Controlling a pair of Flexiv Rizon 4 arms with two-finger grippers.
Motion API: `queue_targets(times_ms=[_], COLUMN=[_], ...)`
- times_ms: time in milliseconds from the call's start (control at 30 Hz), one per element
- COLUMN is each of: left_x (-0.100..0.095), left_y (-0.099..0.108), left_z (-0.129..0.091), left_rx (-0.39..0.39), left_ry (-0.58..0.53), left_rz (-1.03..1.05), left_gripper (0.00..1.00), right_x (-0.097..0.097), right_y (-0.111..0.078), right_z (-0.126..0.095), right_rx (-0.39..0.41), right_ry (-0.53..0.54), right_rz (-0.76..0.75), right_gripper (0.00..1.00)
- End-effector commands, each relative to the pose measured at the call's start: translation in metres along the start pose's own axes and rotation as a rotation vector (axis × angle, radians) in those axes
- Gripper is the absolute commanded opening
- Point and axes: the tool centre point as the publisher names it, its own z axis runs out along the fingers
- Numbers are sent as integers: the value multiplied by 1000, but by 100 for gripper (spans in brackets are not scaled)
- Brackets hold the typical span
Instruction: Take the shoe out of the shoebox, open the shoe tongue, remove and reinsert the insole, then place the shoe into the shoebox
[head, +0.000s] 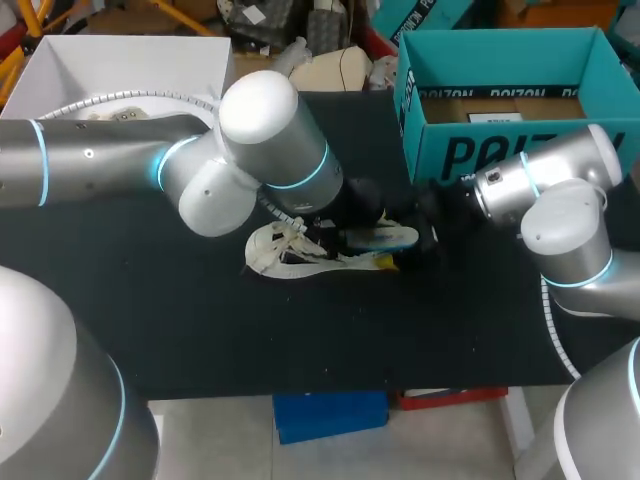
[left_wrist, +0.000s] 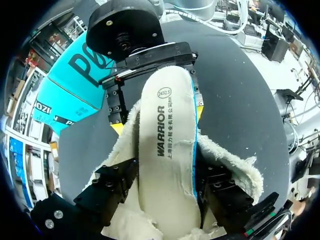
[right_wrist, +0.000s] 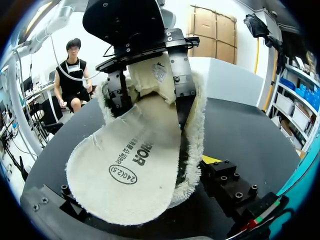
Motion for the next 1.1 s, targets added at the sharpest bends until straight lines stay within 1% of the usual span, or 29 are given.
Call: queue_targets(times_ms=[33, 100, 167, 200, 233, 500, 667, 767, 833, 867, 900, 933, 967, 1100], left_x=[7, 7, 7, 7, 6, 1, -4, -5, -5, -5, -5, -4, -4, -1], left_y=[-8, -13, -17, -19, -21, -35, -42, -47, -49, -50, -51, -51, -51, -48], left_z=[12, 15, 16, 17, 18, 20, 19, 20, 19, 18, 17, 16, 15, 10], left_rx=[7, 7, 8, 9, 15, 23, 43, 52, 58, 60, 62, 63, 63, 55], left_ry=[-1, -16, -35, -36, -45, -82, -96, -99, -101, -101, -103, -105, -106, -114], left_rz=[7, 22, 33, 33, 32, 43, 31, 33, 35, 36, 37, 38, 38, 48], left_gripper=[69, 65, 57, 51, 50, 54, 56, 54, 43, 32, 15, 2, 0, 0], right_x=[-1, -1, -1, -1, -1, -1, -1, -1, -1, -1, -1, -1, -1, -1], right_y=[-3, -3, -3, -3, -3, -3, -3, -3, -3, -3, -3, -3, -3, -3], right_z=[0, 0, 0, 0, 0, 0, 0, 0, 0, 0, 0, 0, 0, 0], right_rx=[1, 1, 1, 1, 1, 1, 1, 1, 1, 1, 1, 1, 1, 1], right_ry=[-2, -2, -2, -2, -2, -2, -2, -2, -2, -2, -2, -2, -2, -2], right_rz=[2, 2, 2, 2, 2, 2, 2, 2, 2, 2, 2, 2, 2, 2], right_gripper=[0, 0, 0, 0, 0, 0, 0, 0, 0, 0, 0, 0, 0, 0])
